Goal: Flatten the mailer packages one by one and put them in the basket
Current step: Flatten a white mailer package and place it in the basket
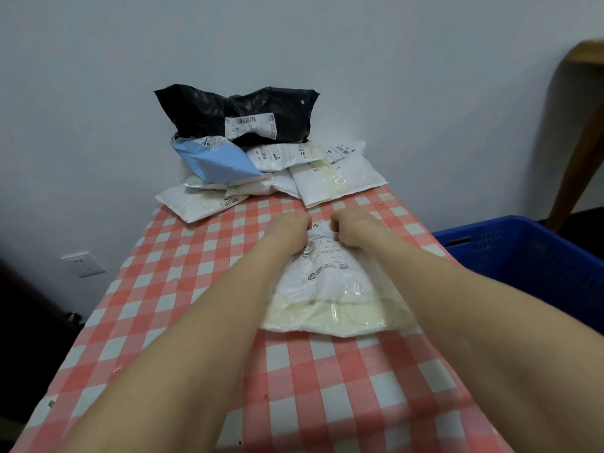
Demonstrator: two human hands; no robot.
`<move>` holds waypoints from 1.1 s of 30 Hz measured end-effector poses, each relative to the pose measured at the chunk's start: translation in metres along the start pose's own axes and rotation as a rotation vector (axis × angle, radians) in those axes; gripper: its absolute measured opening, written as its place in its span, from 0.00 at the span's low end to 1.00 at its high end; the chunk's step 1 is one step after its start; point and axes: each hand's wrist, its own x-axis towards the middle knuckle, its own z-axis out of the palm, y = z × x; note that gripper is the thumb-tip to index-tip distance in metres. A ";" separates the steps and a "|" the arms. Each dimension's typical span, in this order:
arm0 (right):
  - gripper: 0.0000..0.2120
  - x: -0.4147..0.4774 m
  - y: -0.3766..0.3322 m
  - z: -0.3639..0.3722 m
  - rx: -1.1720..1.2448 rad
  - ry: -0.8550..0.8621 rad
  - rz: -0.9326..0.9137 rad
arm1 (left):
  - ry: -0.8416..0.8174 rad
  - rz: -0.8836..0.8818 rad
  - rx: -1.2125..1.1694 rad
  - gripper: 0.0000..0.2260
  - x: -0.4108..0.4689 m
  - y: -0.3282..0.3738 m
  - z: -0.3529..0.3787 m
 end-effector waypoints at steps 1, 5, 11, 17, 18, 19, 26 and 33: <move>0.10 -0.003 0.003 -0.003 0.042 -0.019 -0.006 | -0.015 -0.014 -0.052 0.12 -0.003 -0.002 -0.003; 0.18 -0.024 0.009 -0.019 0.219 -0.021 -0.038 | -0.042 -0.045 -0.325 0.13 -0.021 -0.011 -0.023; 0.21 -0.050 0.006 -0.027 0.180 -0.269 -0.088 | -0.378 0.005 -0.374 0.22 -0.047 -0.005 -0.034; 0.23 -0.055 0.000 -0.004 0.012 -0.158 -0.088 | -0.238 0.016 -0.197 0.20 -0.052 0.002 -0.005; 0.21 -0.054 -0.001 -0.003 0.006 -0.152 -0.090 | -0.226 0.005 -0.194 0.17 -0.052 0.002 -0.002; 0.18 -0.053 -0.001 -0.001 -0.001 -0.143 -0.089 | -0.217 -0.001 -0.193 0.15 -0.051 0.003 -0.001; 0.08 -0.048 -0.002 0.009 -0.062 -0.083 -0.093 | -0.151 0.021 -0.111 0.10 -0.053 0.010 -0.001; 0.22 -0.074 0.004 -0.019 0.178 -0.112 -0.099 | -0.140 -0.010 -0.227 0.13 -0.069 0.006 -0.020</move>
